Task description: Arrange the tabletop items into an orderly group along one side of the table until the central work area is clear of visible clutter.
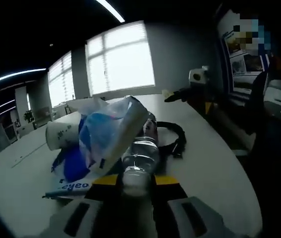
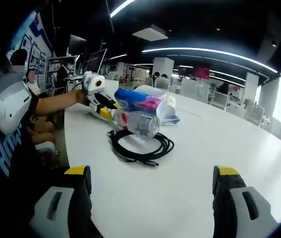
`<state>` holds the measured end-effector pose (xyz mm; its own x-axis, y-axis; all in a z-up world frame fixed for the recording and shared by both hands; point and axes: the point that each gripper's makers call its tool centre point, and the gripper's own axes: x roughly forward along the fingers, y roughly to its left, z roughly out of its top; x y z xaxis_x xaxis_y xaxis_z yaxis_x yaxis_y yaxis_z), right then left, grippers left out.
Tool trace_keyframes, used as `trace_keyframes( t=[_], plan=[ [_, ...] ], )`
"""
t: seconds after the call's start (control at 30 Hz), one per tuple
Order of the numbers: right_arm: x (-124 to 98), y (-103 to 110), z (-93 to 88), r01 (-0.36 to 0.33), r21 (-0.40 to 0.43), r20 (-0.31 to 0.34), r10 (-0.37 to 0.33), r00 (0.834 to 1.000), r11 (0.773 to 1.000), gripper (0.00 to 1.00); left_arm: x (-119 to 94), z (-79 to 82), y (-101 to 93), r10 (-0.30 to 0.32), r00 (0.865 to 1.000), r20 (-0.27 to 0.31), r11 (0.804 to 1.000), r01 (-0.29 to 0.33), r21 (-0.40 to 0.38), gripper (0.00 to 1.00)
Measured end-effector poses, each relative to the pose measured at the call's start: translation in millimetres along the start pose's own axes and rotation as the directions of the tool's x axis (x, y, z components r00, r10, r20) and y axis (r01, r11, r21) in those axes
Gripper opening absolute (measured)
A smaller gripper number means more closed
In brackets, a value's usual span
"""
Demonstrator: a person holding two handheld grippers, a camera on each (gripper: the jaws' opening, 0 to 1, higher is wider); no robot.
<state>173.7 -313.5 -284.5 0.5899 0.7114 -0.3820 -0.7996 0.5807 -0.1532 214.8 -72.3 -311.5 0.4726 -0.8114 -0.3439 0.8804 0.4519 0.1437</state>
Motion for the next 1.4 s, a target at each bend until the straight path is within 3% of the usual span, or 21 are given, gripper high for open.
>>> trace_keyframes(
  t=[0.53, 1.03, 1.4],
  plan=[
    [-2.1, 0.8, 2.0, 0.004, -0.002, -0.001, -0.004, 1.0, 1.0, 1.0, -3.7, 6.1, -4.1, 0.022, 0.999, 0.023, 0.999, -0.023, 0.034, 0.19],
    [-1.8, 1.6, 3.5, 0.006, 0.0, -0.002, -0.006, 1.0, 1.0, 1.0, -12.2, 23.1, -7.0, 0.026, 0.995, 0.099, 0.999, -0.027, 0.016, 0.19],
    [-4.0, 0.9, 4.4, 0.015, 0.006, 0.003, -0.015, 1.0, 1.0, 1.0, -16.7, 52.7, -14.7, 0.023, 0.988, 0.154, 0.999, -0.028, 0.03, 0.18]
  ],
)
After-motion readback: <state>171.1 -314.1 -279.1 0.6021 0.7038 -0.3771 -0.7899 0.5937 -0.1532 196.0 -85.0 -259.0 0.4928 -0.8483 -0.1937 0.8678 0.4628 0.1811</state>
